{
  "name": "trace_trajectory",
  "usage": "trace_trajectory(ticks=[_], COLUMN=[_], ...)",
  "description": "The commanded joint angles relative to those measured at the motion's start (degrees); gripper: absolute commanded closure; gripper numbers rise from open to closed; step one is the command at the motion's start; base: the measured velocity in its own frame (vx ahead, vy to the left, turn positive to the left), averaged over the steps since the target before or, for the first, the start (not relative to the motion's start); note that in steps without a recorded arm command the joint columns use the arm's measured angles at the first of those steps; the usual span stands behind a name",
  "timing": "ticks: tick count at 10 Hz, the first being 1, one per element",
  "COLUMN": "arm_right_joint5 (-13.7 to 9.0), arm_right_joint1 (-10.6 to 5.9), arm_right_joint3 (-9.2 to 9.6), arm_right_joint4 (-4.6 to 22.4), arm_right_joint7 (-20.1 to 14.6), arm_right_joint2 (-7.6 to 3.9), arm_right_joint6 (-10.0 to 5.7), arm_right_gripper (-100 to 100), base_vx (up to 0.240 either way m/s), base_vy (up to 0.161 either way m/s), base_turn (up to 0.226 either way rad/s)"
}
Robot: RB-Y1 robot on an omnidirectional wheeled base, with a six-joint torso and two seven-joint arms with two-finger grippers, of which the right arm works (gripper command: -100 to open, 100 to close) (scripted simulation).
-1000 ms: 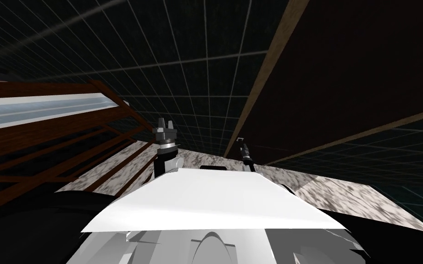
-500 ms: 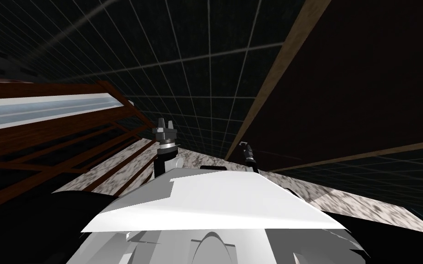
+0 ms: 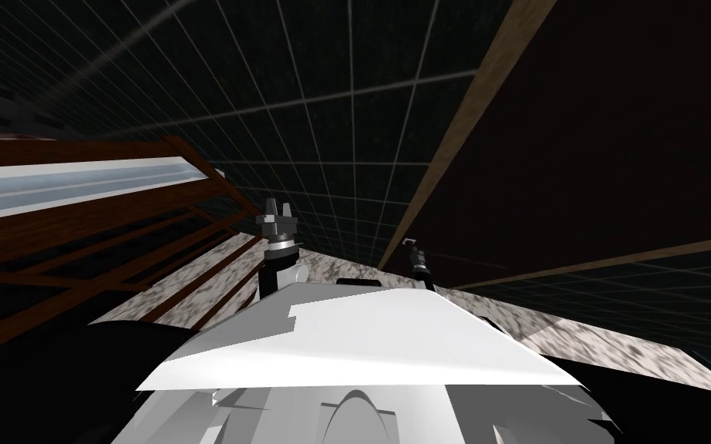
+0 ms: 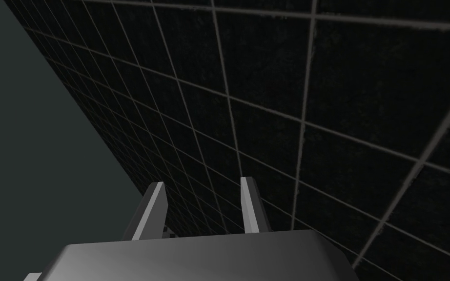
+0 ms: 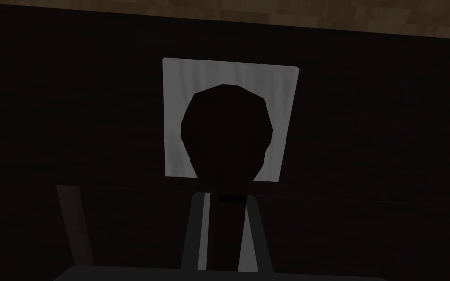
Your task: Pull the door open
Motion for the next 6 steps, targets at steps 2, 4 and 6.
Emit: trace_trajectory(ticks=[2,4,6], arm_right_joint5=[0.01,0.61,1.05], arm_right_joint1=[-0.02,0.57,0.99], arm_right_joint3=[0.01,1.09,1.89], arm_right_joint4=[-0.06,-0.17,-0.29], arm_right_joint7=[-0.01,-1.22,-2.12], arm_right_joint2=[0.01,-0.75,-1.3], arm_right_joint6=[-0.12,-0.76,-1.32], arm_right_gripper=[100,100,100], base_vx=[0.0,-0.131,-0.182], base_vy=[0.0,-0.033,-0.002], base_turn=[0.0,0.101,0.049])
